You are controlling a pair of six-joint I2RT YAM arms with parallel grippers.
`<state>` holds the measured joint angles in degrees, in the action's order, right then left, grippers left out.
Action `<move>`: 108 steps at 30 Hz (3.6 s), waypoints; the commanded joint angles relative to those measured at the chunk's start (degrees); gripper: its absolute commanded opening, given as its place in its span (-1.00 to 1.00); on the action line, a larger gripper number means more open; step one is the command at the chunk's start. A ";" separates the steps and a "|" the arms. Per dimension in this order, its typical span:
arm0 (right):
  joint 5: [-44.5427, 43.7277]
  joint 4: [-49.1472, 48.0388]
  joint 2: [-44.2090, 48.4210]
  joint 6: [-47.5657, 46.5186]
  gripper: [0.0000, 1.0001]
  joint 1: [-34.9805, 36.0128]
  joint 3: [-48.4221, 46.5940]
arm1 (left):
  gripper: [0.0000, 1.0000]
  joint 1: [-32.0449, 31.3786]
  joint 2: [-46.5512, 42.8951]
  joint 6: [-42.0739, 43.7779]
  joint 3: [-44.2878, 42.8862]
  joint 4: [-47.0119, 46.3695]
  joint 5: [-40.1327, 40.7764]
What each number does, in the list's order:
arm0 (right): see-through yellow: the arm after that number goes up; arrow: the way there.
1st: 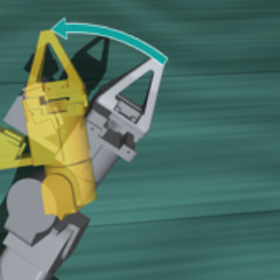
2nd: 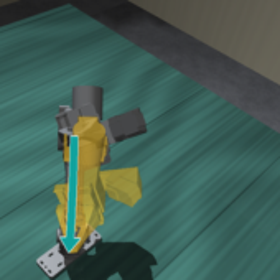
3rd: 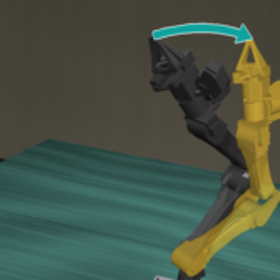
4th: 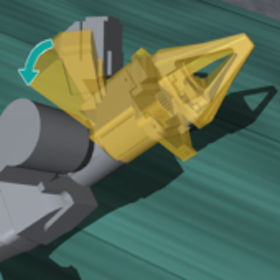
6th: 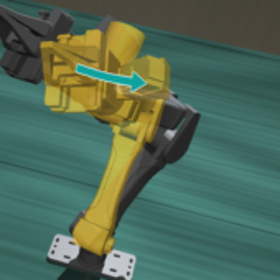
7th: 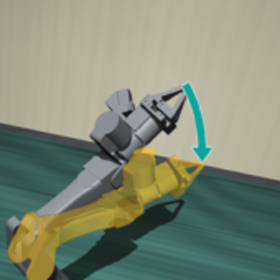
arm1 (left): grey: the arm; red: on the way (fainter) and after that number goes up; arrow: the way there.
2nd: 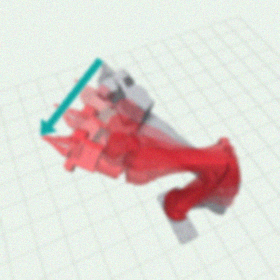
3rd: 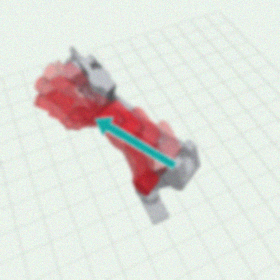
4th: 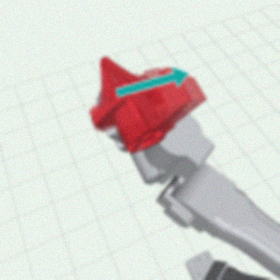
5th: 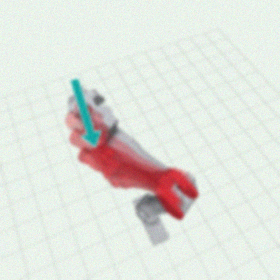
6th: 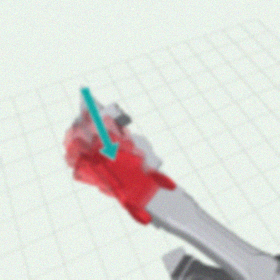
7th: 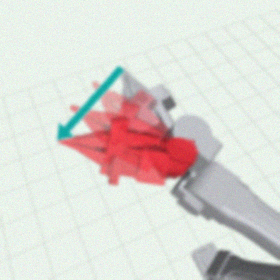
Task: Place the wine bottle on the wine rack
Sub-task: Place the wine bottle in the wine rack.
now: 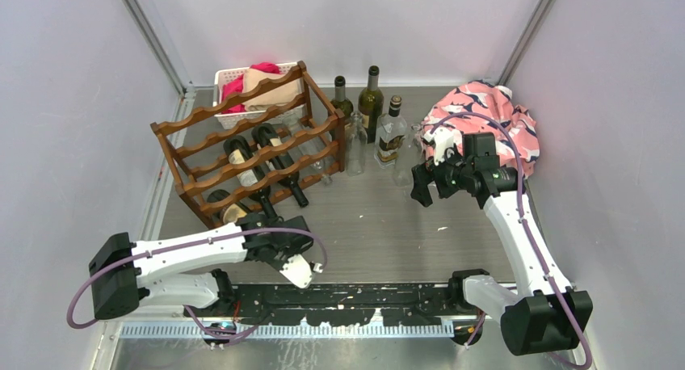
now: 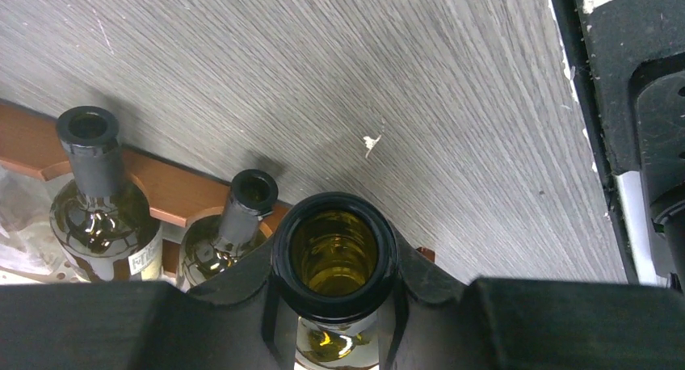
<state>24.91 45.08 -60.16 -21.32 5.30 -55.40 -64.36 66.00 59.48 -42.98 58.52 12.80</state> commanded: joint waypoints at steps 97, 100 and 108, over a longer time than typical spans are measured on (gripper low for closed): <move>-0.99 -1.23 -1.80 -1.60 1.00 3.34 -0.24 | -0.87 -6.76 -2.61 -95.31 -17.46 12.11 6.55; -1.00 -1.22 -1.88 -1.62 1.00 3.37 -0.16 | -0.90 -6.90 -4.87 -98.35 -12.61 10.07 9.60; -1.21 -1.31 -1.68 -1.69 1.00 3.45 -0.15 | -1.00 -5.91 -10.36 -106.14 -6.65 11.20 16.13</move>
<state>24.01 45.08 -62.28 -22.39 8.54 -55.31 -71.11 59.46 -40.21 -50.76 69.10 22.61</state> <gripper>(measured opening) 0.996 0.005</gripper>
